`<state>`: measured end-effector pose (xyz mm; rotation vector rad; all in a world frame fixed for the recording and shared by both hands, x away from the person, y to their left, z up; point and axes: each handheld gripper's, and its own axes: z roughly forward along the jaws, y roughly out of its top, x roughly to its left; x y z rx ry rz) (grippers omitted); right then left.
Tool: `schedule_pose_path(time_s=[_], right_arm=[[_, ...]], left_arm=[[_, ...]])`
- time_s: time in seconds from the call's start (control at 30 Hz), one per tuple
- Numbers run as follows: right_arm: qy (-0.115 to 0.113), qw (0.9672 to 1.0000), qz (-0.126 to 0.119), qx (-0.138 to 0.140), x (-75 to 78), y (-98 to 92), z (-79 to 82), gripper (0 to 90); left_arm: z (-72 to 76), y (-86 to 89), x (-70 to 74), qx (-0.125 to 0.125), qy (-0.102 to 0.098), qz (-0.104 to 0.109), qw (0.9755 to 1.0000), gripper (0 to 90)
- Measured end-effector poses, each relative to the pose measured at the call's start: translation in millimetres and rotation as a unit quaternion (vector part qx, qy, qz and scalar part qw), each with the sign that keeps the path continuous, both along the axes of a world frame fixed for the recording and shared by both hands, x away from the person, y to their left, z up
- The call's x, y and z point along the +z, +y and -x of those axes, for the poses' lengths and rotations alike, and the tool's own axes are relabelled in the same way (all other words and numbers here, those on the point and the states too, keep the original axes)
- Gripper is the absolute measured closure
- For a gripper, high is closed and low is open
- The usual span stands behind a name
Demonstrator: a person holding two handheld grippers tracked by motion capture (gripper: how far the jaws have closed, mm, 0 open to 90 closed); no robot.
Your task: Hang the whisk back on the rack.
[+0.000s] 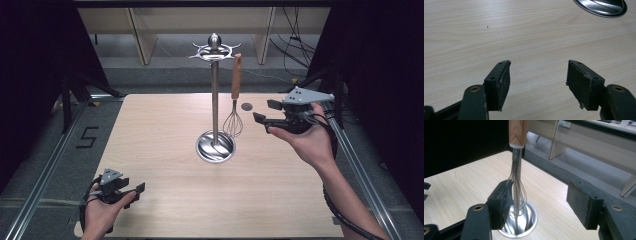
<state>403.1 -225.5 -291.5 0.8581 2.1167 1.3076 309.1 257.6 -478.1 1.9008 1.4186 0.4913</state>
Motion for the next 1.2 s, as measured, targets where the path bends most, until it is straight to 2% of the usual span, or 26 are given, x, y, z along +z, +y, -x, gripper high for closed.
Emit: schedule_pose_path(time_s=[0.03, 0.13, 0.17, 0.27, 0.3, 0.33, 0.37, 0.43, 0.47, 0.53, 0.57, 0.6, 0.73, 0.8, 0.87, 0.93, 1.03, 1.07, 1.2], right_arm=[[0.007, 0.9999, -0.007, -0.006, -2.1, -2.4, 3.8, 37.1], [0.003, 0.9999, -0.007, -0.010, -8.8, -12.1, 9.8, 36.8], [0.008, 0.9999, -0.009, -0.012, -11.9, -14.7, 12.2, 36.8], [0.014, 0.9997, -0.005, -0.020, -23.0, -24.4, 17.6, 36.6], [0.023, 0.9993, -0.009, -0.029, -27.2, -27.5, 20.6, 36.4], [0.023, 0.9992, -0.013, -0.031, -32.5, -30.8, 21.5, 36.3], [0.029, 0.9988, -0.012, -0.037, -37.4, -34.7, 23.1, 36.2], [0.036, 0.9983, -0.013, -0.044, -50.1, -42.4, 25.5, 36.2], [0.042, 0.9981, -0.006, -0.046, -57.5, -47.1, 26.6, 36.2], [0.059, 0.9964, -0.010, -0.061, -73.3, -54.1, 28.9, 36.1], [0.055, 0.9966, -0.002, -0.061, -81.7, -59.1, 28.4, 35.9], [0.061, 0.9962, 0.004, -0.061, -90.3, -63.2, 28.9, 35.8], [0.101, 0.9920, 0.009, -0.076, -122.3, -73.2, 34.8, 35.6], [0.112, 0.9898, 0.022, -0.084, -136.6, -76.6, 37.1, 35.6], [0.127, 0.9874, 0.024, -0.092, -148.9, -80.5, 39.5, 35.6], [0.136, 0.9856, 0.023, -0.098, -159.4, -83.7, 42.0, 35.7], [0.147, 0.9829, 0.028, -0.108, -166.9, -87.4, 43.7, 35.8], [0.139, 0.9839, 0.022, -0.110, -168.5, -88.2, 42.9, 35.8], [0.142, 0.9833, 0.011, -0.114, -168.9, -88.5, 42.6, 36.5]], left_arm=[[0.1, -0.1, -0.1, 0.001, 0.000, 0.000, 1.0000, 34.8], [0.4, -0.3, -0.2, 0.004, 0.001, -0.001, 1.0000, 34.8], [0.1, -2.9, -1.4, 0.016, -0.006, 0.012, 0.9998, 34.8], [-0.2, -1.8, -1.6, 0.012, -0.002, 0.008, 0.9999, 34.8], [-0.1, -0.9, -1.3, 0.008, 0.002, 0.004, 1.0000, 34.8], [-0.1, -1.3, -1.5, 0.010, 0.001, 0.005, 0.9999, 34.8], [0.3, 0.0, -0.6, 0.004, 0.004, -0.005, 1.0000, 34.8], [0.2, -0.1, -0.9, 0.005, 0.005, -0.002, 1.0000, 34.8], [0.1, -0.1, -1.1, 0.005, 0.005, -0.002, 1.0000, 34.8], [0.0, -0.3, -1.3, 0.006, 0.004, -0.004, 1.0000, 34.8], [-0.4, -0.1, -1.7, 0.003, 0.004, -0.002, 1.0000, 34.8], [-0.1, -0.6, -1.6, 0.005, 0.005, -0.004, 1.0000, 34.8], [0.0, -1.1, -1.9, 0.005, 0.006, -0.005, 1.0000, 34.8], [-0.4, -0.9, -1.9, 0.002, 0.005, -0.003, 1.0000, 34.7], [0.0, -2.6, -1.9, 0.011, 0.000, 0.005, 0.9999, 34.7], [0.2, -2.4, -0.9, 0.007, 0.000, 0.005, 1.0000, 34.7], [-0.1, -1.6, -0.2, -0.001, 0.003, 0.000, 1.0000, 34.7], [-0.7, -1.6, -0.5, -0.005, 0.003, 0.002, 1.0000, 34.7], [-0.2, -3.1, -0.9, -0.003, 0.003, 0.004, 1.0000, 34.7]])
